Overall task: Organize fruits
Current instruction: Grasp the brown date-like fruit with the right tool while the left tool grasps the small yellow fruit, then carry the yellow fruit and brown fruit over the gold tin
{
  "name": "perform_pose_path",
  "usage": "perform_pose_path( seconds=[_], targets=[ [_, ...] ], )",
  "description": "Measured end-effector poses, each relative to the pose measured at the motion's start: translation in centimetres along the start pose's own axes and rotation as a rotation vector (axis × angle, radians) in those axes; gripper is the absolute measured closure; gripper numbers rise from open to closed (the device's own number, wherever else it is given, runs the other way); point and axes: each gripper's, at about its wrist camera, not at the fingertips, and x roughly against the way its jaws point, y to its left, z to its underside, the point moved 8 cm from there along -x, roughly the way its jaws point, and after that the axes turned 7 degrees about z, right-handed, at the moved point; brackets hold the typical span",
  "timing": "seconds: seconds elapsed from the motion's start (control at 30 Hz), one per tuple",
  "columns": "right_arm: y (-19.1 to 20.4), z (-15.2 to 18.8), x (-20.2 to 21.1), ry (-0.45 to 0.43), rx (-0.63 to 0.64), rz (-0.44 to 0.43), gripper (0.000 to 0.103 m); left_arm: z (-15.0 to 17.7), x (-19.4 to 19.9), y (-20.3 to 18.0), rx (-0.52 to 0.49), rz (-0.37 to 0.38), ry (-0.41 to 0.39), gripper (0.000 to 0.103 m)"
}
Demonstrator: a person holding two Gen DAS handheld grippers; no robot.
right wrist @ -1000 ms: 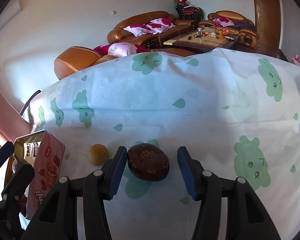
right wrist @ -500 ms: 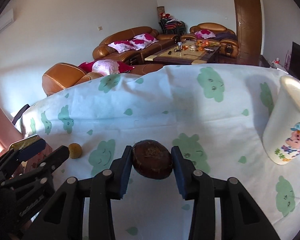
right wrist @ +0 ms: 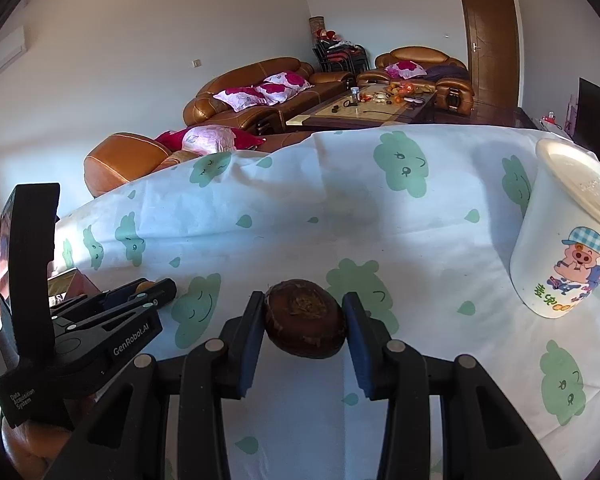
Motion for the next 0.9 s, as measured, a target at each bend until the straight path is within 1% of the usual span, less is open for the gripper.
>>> perform_pose_path(
  seconds=[0.07, 0.13, 0.2, 0.27, 0.37, 0.57, 0.77, 0.9],
  targets=[
    [0.0, 0.0, 0.0, -0.006, 0.002, 0.01, 0.062, 0.0, 0.1, 0.0, -0.003, 0.025, -0.006, 0.076],
    [0.0, -0.1, 0.0, -0.018, 0.006, 0.022, 0.062, -0.1, 0.8, -0.2, -0.005, 0.032, -0.035, 0.076],
    [0.1, -0.2, 0.3, -0.041, 0.015, 0.034, 0.062, -0.3, 1.8, -0.2, -0.012, 0.028, -0.076, 0.076],
    [0.2, -0.5, 0.8, -0.073, 0.015, 0.044, 0.062, -0.1, 2.7, -0.4, -0.026, 0.022, -0.096, 0.076],
    [0.0, -0.8, 1.6, -0.117, 0.012, 0.063, 0.062, 0.6, 3.8, -0.8, -0.039, 0.021, -0.112, 0.076],
    [0.5, -0.4, 2.9, -0.161, 0.02, 0.087, 0.062, 2.2, 6.2, -0.9, -0.077, -0.007, -0.148, 0.076],
    [1.3, 0.7, 4.3, -0.176, 0.033, 0.089, 0.062, 3.9, 8.2, -0.5, -0.096, -0.027, -0.174, 0.076],
    [2.0, 1.6, 5.4, -0.184, 0.036, 0.082, 0.062, 5.0, 9.1, -0.2, -0.094, -0.025, -0.181, 0.076]
  ],
)
